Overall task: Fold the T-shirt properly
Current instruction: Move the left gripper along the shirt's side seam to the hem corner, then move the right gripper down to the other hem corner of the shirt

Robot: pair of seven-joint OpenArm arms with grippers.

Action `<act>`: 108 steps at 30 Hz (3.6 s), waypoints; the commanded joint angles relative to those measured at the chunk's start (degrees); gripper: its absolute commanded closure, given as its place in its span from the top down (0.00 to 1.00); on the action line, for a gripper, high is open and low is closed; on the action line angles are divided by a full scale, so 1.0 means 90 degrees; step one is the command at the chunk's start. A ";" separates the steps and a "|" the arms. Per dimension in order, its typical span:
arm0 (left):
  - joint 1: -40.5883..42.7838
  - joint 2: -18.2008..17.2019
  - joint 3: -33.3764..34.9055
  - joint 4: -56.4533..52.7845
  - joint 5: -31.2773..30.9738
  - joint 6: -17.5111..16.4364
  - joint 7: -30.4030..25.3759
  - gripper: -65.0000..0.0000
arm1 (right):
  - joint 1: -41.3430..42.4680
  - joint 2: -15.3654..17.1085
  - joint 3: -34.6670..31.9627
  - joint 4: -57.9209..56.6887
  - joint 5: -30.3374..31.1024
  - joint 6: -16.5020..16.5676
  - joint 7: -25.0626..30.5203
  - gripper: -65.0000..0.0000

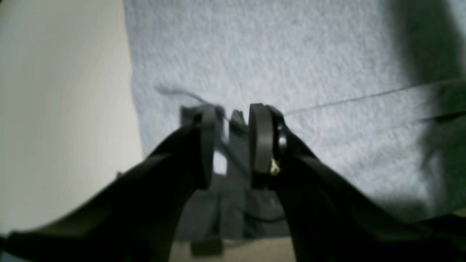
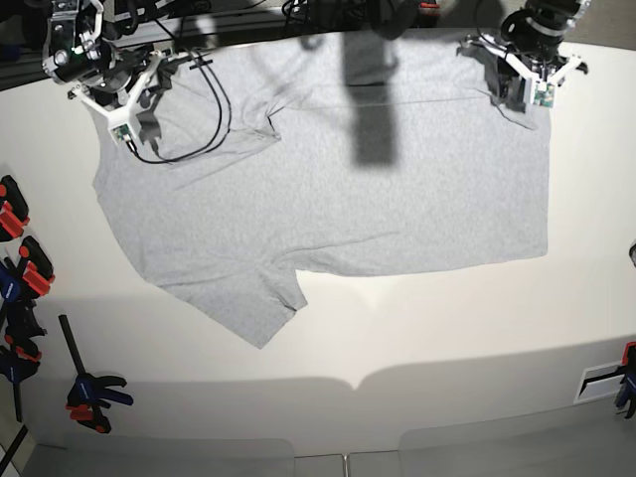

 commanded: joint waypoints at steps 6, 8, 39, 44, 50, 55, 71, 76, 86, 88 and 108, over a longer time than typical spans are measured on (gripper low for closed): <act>-0.0223 0.0267 -0.0034 -0.0942 0.0019 0.0022 -0.0109 0.23 | 0.0002 0.0078 0.0034 0.0134 0.0049 0.0041 0.0175 0.34; -0.0449 0.0270 -0.0034 -0.1375 0.0024 0.0022 -0.0102 0.23 | 0.0005 0.0078 0.0034 0.0134 0.0049 0.0039 0.0182 0.34; -0.0916 0.0250 -0.0036 -0.0554 0.1224 0.0044 0.1484 0.23 | 0.0160 0.0129 0.0034 0.0134 -0.0316 -0.0245 0.0374 0.34; -0.0969 0.0250 -0.0036 -0.0104 0.1855 0.0049 0.1190 0.23 | 0.0160 0.0129 0.0034 0.0391 -0.0316 -0.0245 0.0449 0.34; -0.1035 0.0002 -0.0036 0.0389 0.1853 0.0041 0.0697 0.28 | 0.0163 0.0131 0.0034 0.1069 -0.0318 -0.0245 0.0838 0.41; -0.1571 -0.0508 -0.0034 0.0408 0.1853 0.0046 0.0712 0.40 | 0.0163 0.0129 0.0034 0.1226 -0.0342 -0.0245 0.1455 0.56; -0.3623 -0.0933 -0.0034 0.0129 0.1287 0.0034 -0.0112 0.42 | 0.0163 0.0112 0.0034 0.1229 -0.0172 -0.0245 0.1863 0.56; -0.4772 -0.1460 -0.0034 -0.1178 0.0359 -0.0355 0.0466 0.42 | 0.0160 0.0109 0.0032 0.1229 0.0044 -0.0245 0.1656 0.56; -0.7589 -0.1953 -0.0032 -0.6268 -0.1234 -0.2407 0.0571 0.42 | 0.0160 0.0109 0.0032 0.1229 0.0046 -0.0245 0.1605 0.56; -0.8138 -0.1953 -0.0029 -0.7436 -0.1384 -0.2535 0.0459 0.42 | 0.0160 0.0112 0.0032 0.1229 0.0046 -0.0245 0.1608 0.56; -0.9432 -0.1615 -0.0029 -1.1883 -0.0984 -0.3072 -0.0454 0.42 | 0.0160 0.0112 0.0032 0.1229 0.0046 -0.0245 0.1564 0.56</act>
